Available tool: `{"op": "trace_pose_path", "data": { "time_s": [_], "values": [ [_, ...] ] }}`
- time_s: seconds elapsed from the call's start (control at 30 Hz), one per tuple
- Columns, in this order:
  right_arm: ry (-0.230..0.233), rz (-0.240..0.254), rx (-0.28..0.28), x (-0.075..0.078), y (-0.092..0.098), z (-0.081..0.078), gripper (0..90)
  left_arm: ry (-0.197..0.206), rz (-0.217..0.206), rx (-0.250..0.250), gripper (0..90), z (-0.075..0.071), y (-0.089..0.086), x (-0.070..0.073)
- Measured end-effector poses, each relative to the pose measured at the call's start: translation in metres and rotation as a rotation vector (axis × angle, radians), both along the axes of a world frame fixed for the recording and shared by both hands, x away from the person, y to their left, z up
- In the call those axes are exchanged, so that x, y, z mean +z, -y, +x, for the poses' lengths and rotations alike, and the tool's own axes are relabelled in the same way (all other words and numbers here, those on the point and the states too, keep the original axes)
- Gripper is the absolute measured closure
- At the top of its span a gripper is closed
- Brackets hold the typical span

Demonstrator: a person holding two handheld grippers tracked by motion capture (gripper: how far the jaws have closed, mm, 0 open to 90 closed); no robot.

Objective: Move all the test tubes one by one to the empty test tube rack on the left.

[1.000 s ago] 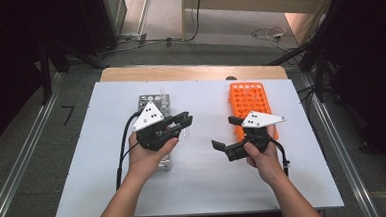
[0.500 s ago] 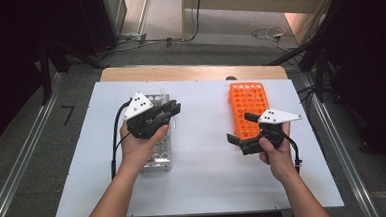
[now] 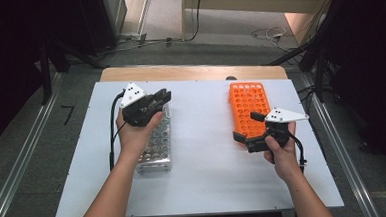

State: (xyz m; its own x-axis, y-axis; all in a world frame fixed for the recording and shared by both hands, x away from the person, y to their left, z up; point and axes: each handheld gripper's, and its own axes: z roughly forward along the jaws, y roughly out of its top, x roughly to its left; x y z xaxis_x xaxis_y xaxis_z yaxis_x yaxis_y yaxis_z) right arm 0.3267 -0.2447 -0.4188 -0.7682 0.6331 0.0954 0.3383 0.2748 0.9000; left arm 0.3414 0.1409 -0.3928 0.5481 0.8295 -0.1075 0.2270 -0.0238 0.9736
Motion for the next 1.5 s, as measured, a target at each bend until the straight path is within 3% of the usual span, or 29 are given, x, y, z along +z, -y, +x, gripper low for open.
{"op": "trace_pose_path", "data": {
  "time_s": [0.4,0.9,1.5],
  "values": [
    [-0.002,0.000,0.008,-0.001,0.002,0.000,0.0,0.009,0.017,0.086,75.3,0.022,-0.006,-0.011],
    [-0.002,-0.005,0.029,-0.001,0.001,-0.001,0.0,-0.010,0.045,0.098,75.3,0.031,-0.003,-0.020],
    [-0.004,-0.004,0.026,-0.002,0.002,0.000,0.0,-0.149,0.079,0.109,74.9,0.038,-0.004,-0.032]
  ]
}}
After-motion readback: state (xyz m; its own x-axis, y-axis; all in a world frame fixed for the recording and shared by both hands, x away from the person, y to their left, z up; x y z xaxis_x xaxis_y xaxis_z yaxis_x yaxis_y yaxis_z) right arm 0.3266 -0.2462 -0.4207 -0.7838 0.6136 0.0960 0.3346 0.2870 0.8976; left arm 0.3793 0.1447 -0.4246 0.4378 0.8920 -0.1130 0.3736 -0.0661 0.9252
